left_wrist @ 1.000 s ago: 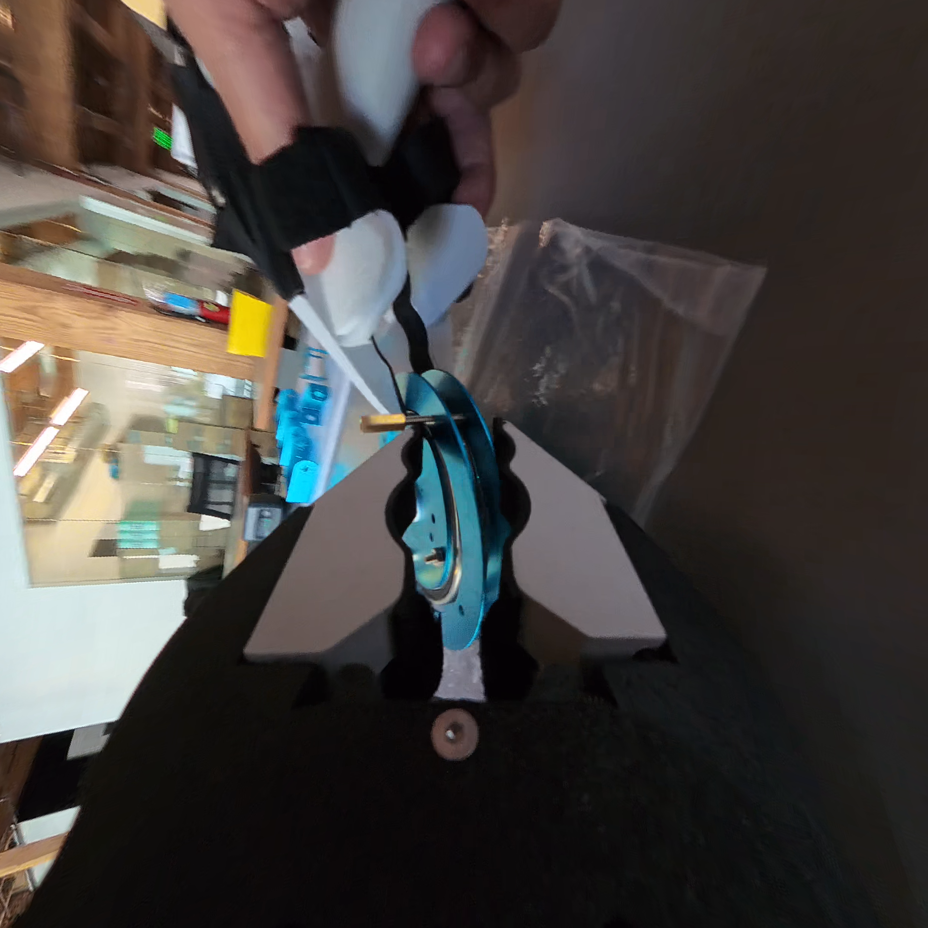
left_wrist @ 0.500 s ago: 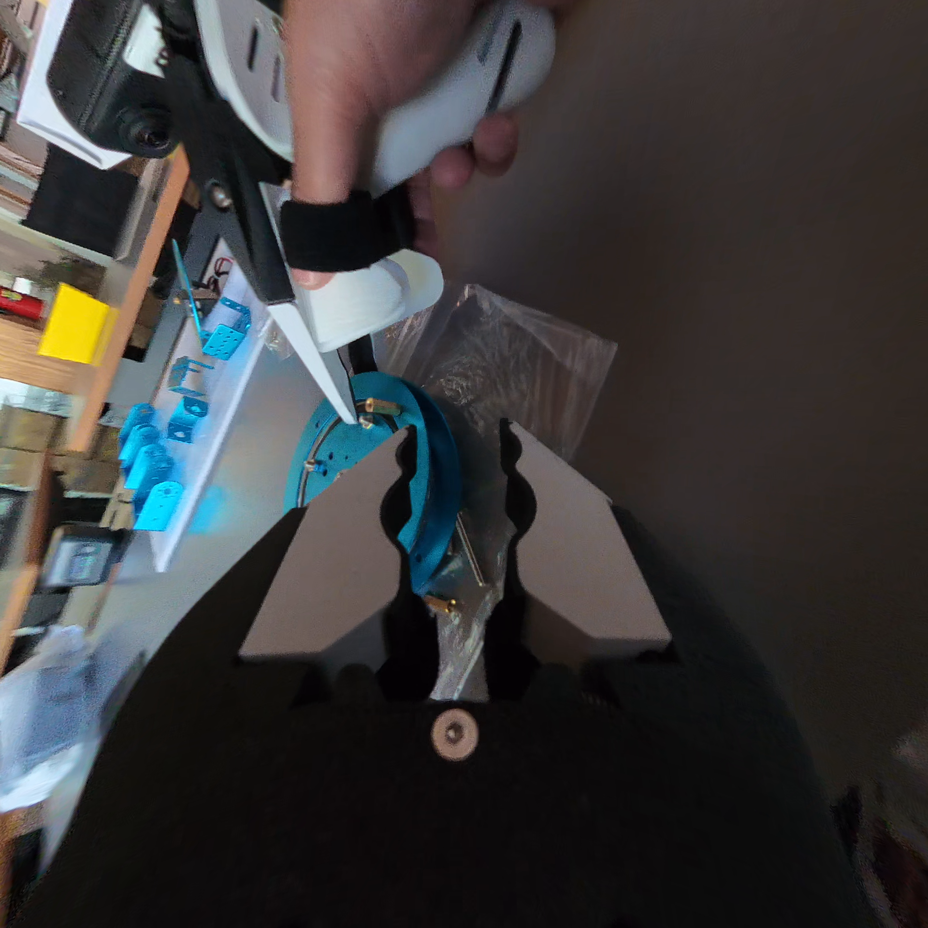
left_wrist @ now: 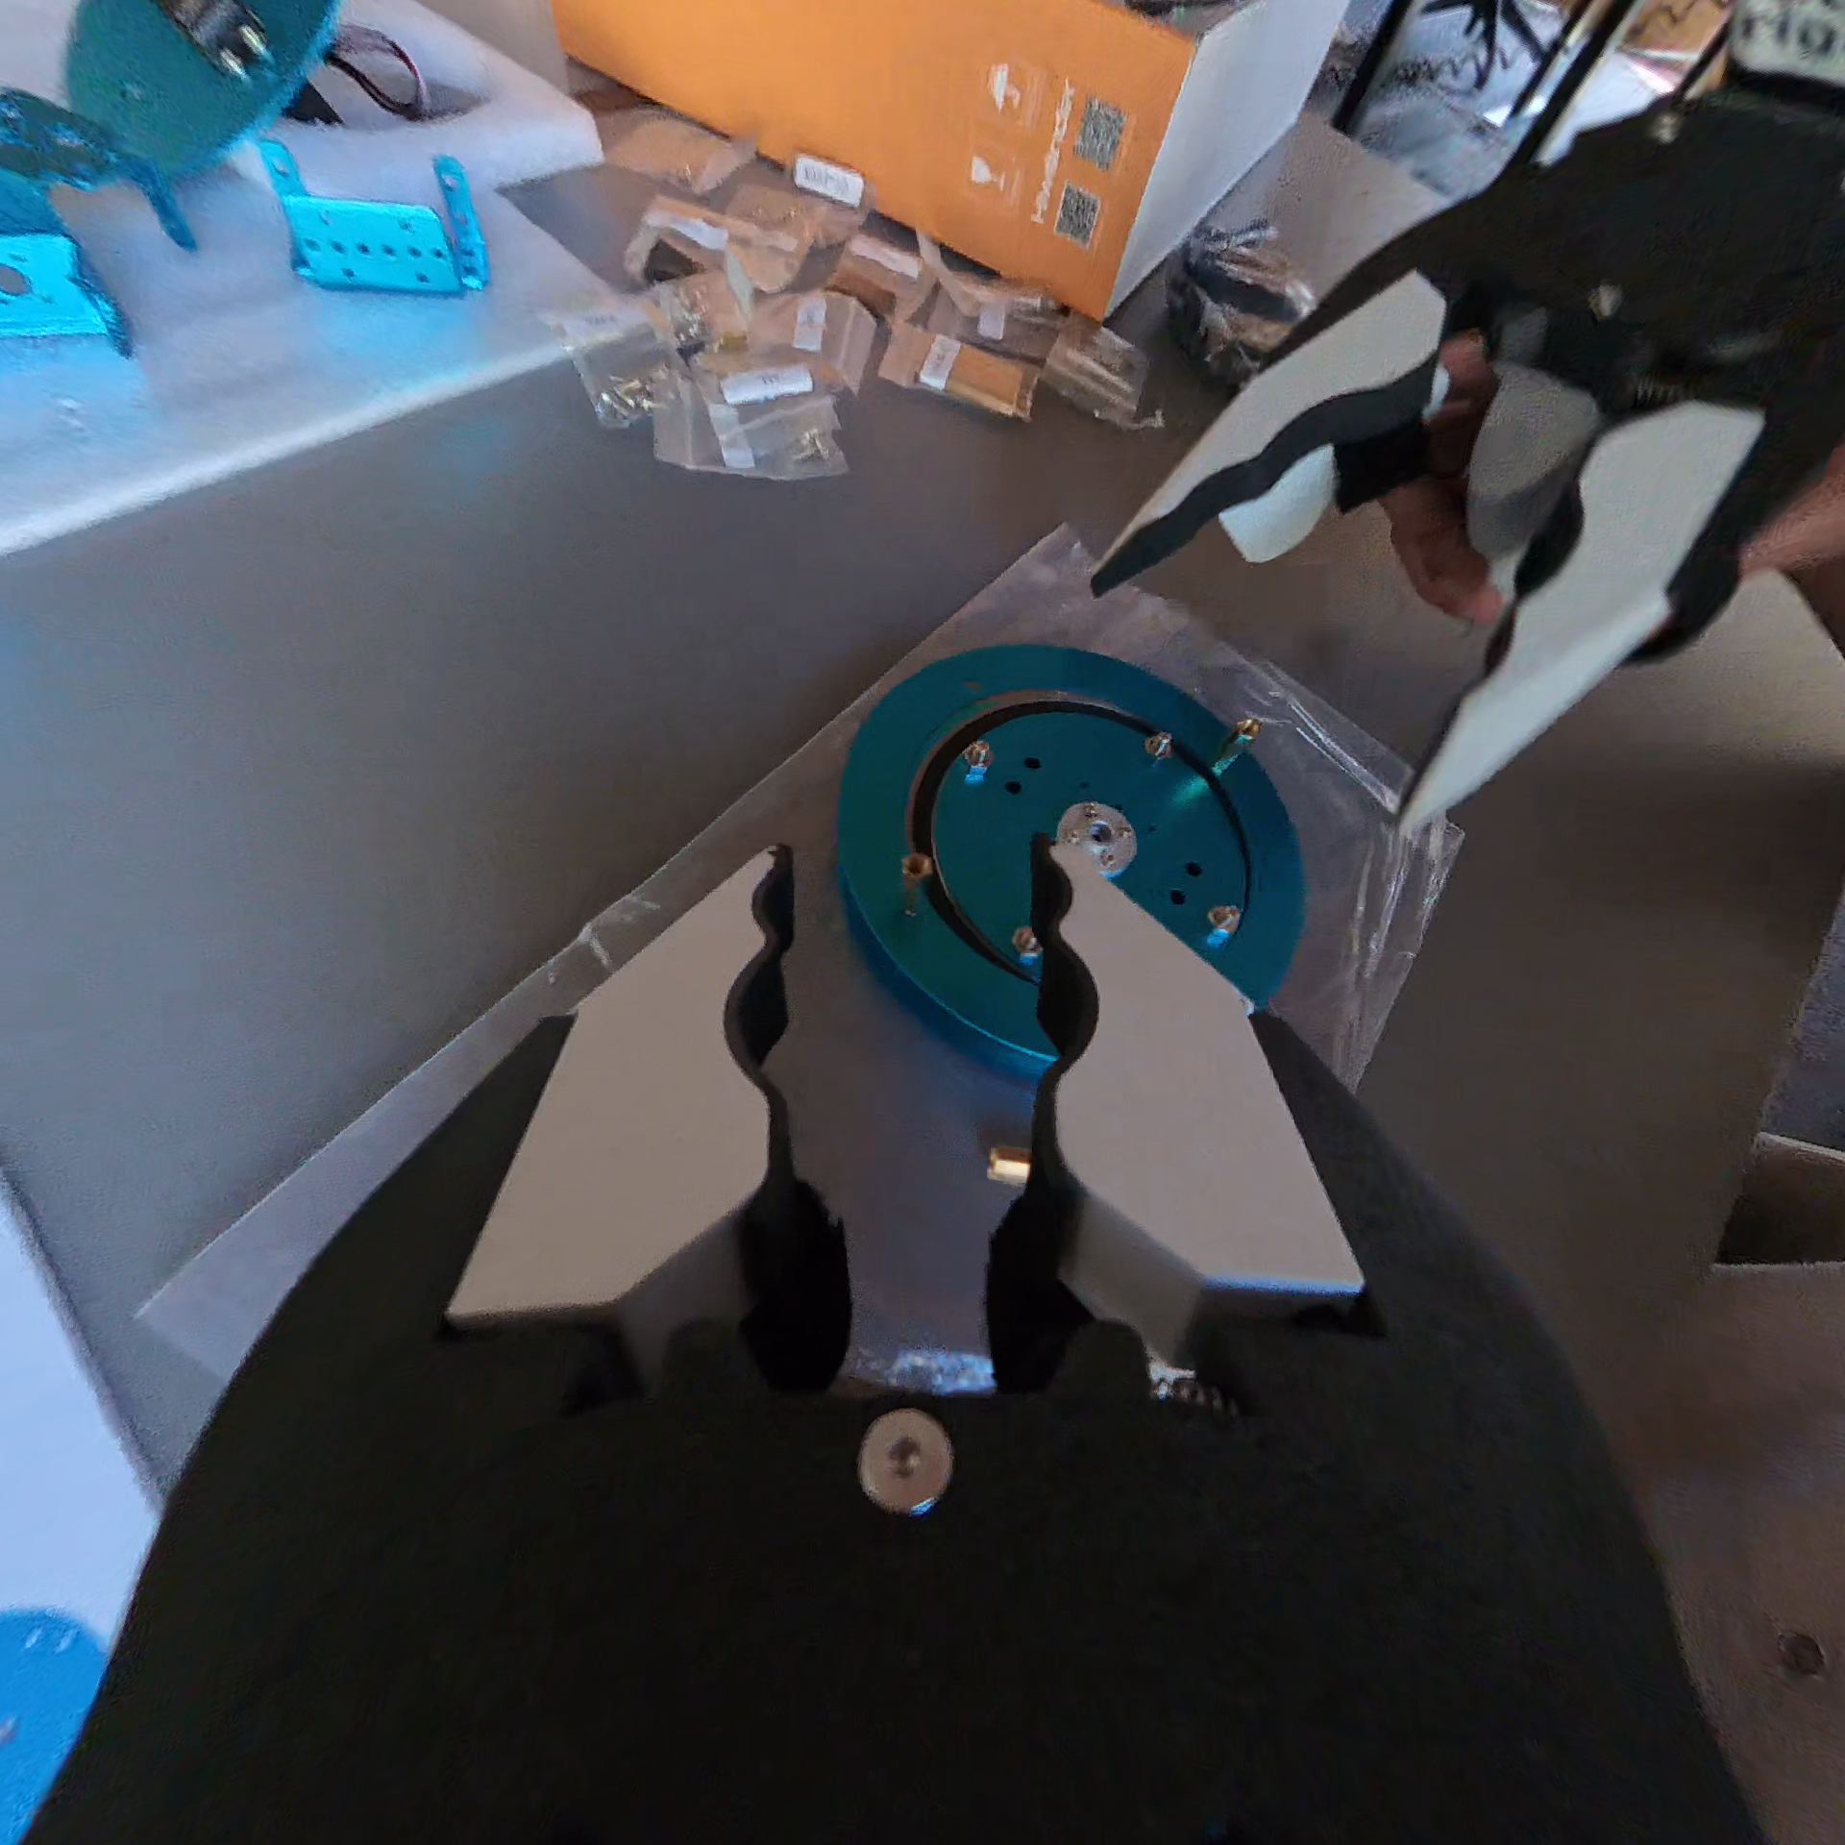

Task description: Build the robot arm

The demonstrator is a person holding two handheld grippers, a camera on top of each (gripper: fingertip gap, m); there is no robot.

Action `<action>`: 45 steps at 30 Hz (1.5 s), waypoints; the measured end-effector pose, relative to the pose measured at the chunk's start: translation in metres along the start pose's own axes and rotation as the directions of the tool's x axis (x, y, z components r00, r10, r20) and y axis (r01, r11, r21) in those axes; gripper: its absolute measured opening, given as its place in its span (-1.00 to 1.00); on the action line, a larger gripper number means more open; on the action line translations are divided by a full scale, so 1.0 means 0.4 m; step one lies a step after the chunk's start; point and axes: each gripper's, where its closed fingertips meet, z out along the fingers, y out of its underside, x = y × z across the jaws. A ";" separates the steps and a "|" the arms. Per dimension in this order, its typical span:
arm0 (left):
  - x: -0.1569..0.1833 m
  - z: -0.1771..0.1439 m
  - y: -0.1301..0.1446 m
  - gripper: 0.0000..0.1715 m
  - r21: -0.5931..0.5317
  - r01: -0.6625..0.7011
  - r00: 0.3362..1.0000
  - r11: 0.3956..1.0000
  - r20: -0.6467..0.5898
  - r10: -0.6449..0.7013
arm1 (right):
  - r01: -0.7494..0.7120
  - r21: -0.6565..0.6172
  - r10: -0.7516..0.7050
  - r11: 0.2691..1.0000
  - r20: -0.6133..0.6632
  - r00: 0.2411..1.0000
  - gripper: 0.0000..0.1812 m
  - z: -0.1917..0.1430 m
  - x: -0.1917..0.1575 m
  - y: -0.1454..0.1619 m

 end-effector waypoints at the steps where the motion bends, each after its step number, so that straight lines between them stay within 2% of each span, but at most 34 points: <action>1: 0.002 0.012 0.000 -0.45 -0.006 0.009 1.000 1.000 -0.021 -0.009 | 0.024 -0.020 -0.025 1.000 -0.020 0.999 0.17 0.016 -0.008 0.015; 3: 0.006 0.034 0.013 -0.45 -0.046 0.005 0.999 0.999 -0.040 -0.007 | 0.048 -0.052 -0.050 0.997 -0.031 0.998 0.14 0.043 -0.019 0.033; 5: 0.018 0.045 0.027 -0.46 -0.079 -0.005 0.998 0.997 -0.055 0.000 | 0.069 -0.042 -0.070 0.997 -0.023 0.997 0.03 0.055 -0.025 0.032; 7: 0.024 0.039 0.028 -0.47 -0.067 -0.002 0.999 0.998 -0.044 -0.001 | 0.068 -0.019 -0.069 0.997 -0.017 0.997 -0.02 0.055 -0.019 0.025; 11: 0.039 0.016 0.037 -0.48 -0.068 0.018 0.998 0.998 -0.053 -0.022 | 0.062 -0.014 -0.061 0.998 0.061 0.996 -0.03 0.053 -0.026 0.019; 21: 0.041 0.005 0.047 -0.53 -0.063 -0.001 1.000 0.998 -0.029 -0.001 | 0.093 -0.028 -0.090 0.995 0.084 0.992 -0.10 0.047 -0.001 0.019; 22: 0.043 0.007 0.053 -0.59 -0.070 -0.021 0.999 0.997 -0.033 0.019 | 0.091 -0.026 -0.088 0.996 0.078 0.993 -0.10 0.043 0.002 0.018; 24: 0.042 0.008 0.051 -0.71 -0.054 -0.060 0.998 0.997 -0.017 0.059 | 0.097 -0.022 -0.096 0.995 0.060 0.994 -0.21 0.030 0.005 0.014; 28: 0.030 0.004 0.035 -0.74 -0.018 -0.081 0.997 0.997 0.003 0.081 | 0.127 0.019 -0.127 0.992 -0.022 0.992 -0.51 -0.007 0.010 -0.012; 30: 0.024 0.005 0.031 -0.78 -0.014 -0.084 0.996 0.996 0.004 0.085 | 0.122 0.055 -0.122 0.991 -0.004 0.993 -0.65 -0.008 -0.007 -0.025; 32: 0.016 0.010 0.038 -0.85 -0.035 -0.101 0.995 0.994 0.015 0.101 | 0.109 0.030 -0.109 0.994 0.003 0.994 -0.73 0.003 -0.009 -0.015; 34: 0.015 0.010 0.042 -0.94 -0.039 -0.123 0.992 0.992 0.022 0.124 | 0.111 0.004 -0.111 0.994 -0.016 0.994 -0.92 0.008 0.003 -0.004; 45: 0.047 -0.010 0.062 -0.94 -0.041 -0.116 0.993 0.992 -0.001 0.116 | 0.097 0.021 -0.097 0.995 -0.018 0.995 -0.95 0.009 0.030 -0.017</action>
